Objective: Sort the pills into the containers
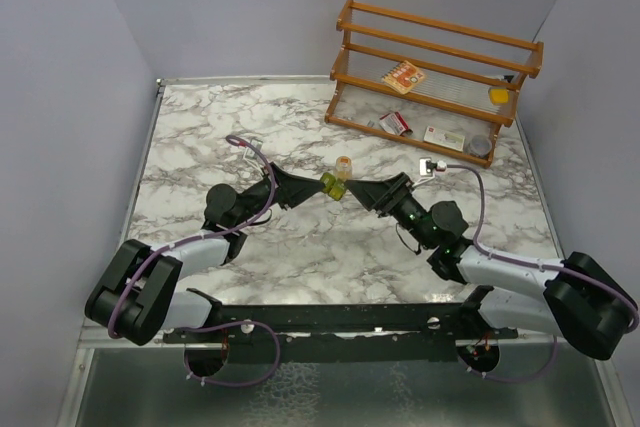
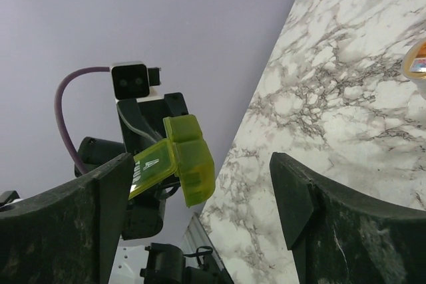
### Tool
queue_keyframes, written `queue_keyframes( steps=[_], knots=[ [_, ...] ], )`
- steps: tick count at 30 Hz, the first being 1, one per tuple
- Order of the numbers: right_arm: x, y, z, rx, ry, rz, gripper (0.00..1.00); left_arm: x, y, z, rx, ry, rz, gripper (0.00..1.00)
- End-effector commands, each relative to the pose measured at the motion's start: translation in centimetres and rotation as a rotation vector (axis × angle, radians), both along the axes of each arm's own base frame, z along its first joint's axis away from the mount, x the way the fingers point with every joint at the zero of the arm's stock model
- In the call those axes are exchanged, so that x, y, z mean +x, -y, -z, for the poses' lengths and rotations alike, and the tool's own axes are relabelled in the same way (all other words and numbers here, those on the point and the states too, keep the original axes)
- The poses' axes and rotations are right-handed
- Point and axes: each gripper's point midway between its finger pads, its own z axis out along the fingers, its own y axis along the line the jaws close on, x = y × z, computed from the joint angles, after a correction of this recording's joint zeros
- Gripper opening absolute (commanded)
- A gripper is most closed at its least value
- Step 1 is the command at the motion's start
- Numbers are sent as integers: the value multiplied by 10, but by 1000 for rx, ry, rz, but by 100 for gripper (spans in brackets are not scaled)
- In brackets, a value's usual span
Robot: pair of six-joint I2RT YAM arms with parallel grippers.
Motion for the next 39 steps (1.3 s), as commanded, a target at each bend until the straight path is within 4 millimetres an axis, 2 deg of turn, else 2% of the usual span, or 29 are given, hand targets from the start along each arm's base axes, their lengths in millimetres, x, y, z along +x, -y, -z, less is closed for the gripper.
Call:
queue_keyframes(
  steps=[1,14,27,39],
  knots=[
    [-8,-9,-13,16,68,-60,80,2,-5,-12,-30,30,-31,0],
    [-13,-25,-19,-26,120,-139,76,5,-5,-7,-21,13,-40,0],
    [-14,-32,-13,-45,122,-174,60,12,-4,-6,-16,-26,-57,0],
    [-13,-38,-8,-59,132,-196,51,13,-4,-5,-18,-43,-59,0]
  ],
)
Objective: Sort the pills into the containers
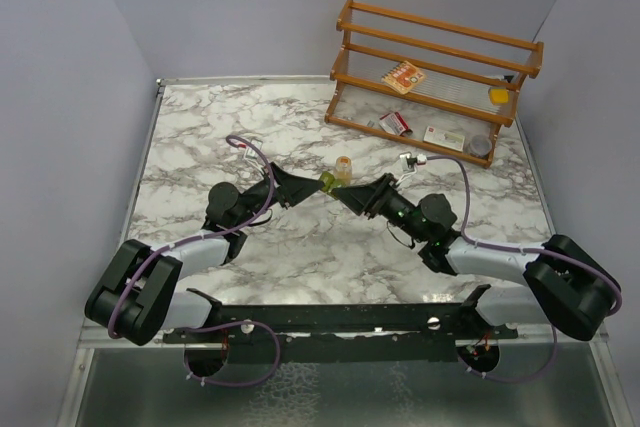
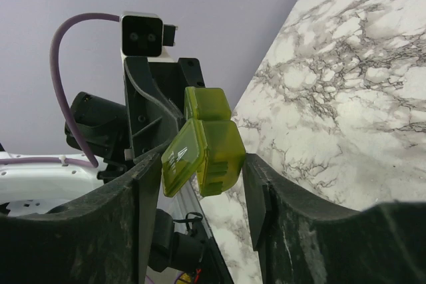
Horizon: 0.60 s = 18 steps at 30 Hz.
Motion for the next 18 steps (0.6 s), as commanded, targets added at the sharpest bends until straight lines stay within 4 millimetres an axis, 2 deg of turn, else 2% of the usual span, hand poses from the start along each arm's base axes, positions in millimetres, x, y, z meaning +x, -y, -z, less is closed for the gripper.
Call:
queue_keyframes(
  steps=[1,9,18],
  knots=[
    [-2,-5,-18,24,62,-22,49,5,-3,-14,-26,29,-24,0],
    [-2,-5,-19,3,74,-21,30,6,-3,-14,-32,20,-31,0],
    [-1,-12,-18,-13,91,-45,30,6,-3,-15,-32,16,-28,0]
  ],
)
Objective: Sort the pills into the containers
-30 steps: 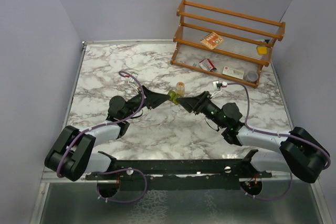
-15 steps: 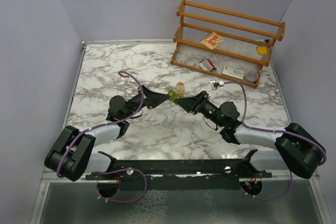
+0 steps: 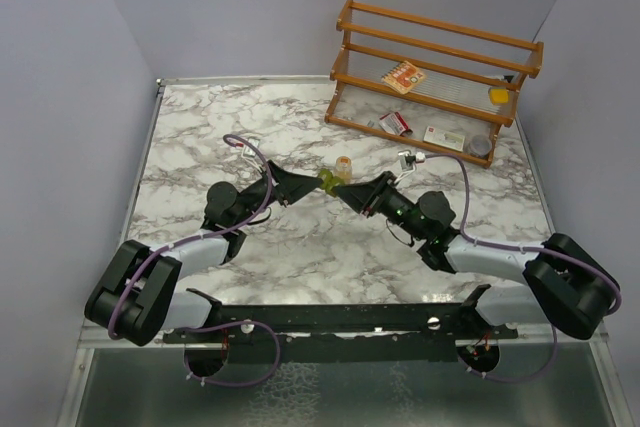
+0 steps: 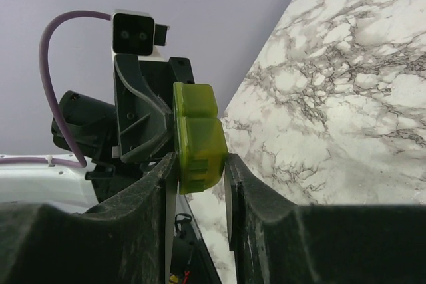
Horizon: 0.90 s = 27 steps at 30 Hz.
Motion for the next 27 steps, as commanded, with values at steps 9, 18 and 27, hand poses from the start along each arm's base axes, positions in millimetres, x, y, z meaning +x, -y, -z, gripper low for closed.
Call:
queue_keyframes(
  steps=[9,18,27],
  knots=[
    [-2,-10,-17,-13,78,-43,1,5,-1,-1,0,5,-22,0],
    [-3,-6,-14,-29,78,-29,1,-2,-4,11,23,-13,-20,26],
    [-4,-5,-13,-40,64,-28,1,-8,-15,24,67,6,-83,99]
  ],
)
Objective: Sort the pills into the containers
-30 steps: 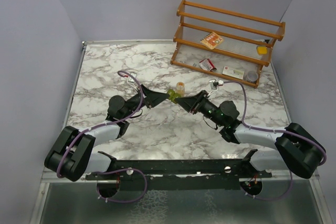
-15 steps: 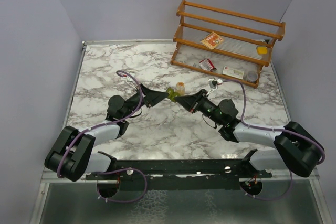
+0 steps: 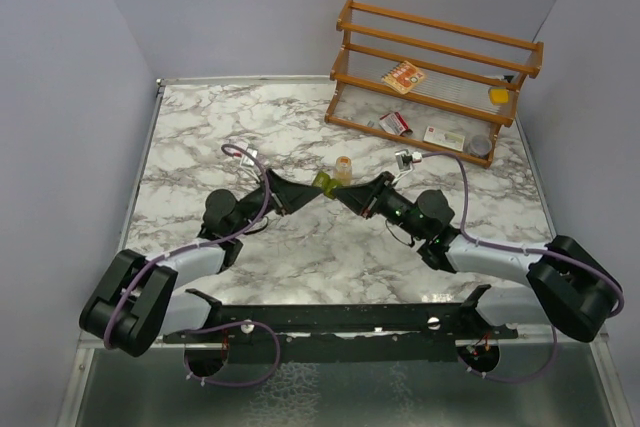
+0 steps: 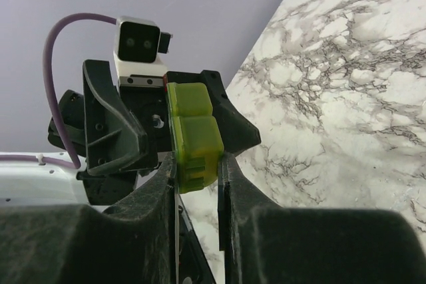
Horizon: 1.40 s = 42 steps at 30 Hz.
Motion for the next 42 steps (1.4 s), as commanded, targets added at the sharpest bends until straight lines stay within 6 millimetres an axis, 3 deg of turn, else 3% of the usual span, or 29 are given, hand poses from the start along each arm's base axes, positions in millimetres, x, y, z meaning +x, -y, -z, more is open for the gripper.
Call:
queue_keyframes(
  steps=[1,7,14,25,38,42],
  knots=[
    [-5,-3,-16,4,36,-23,1,-1,-12,7,38,33,-82,99],
    [1,1,7,-108,-35,10,1,0,-37,18,123,85,-236,99],
    [4,-7,61,-316,-182,-29,1,2,-65,8,274,192,-380,99],
    [-13,-19,114,-380,-282,-158,1,3,-77,1,321,212,-436,99],
    [-4,-33,162,-384,-343,-171,1,6,-77,9,374,186,-429,99],
    [-1,-33,168,-396,-340,-164,1,6,-80,12,394,182,-438,99]
  ],
)
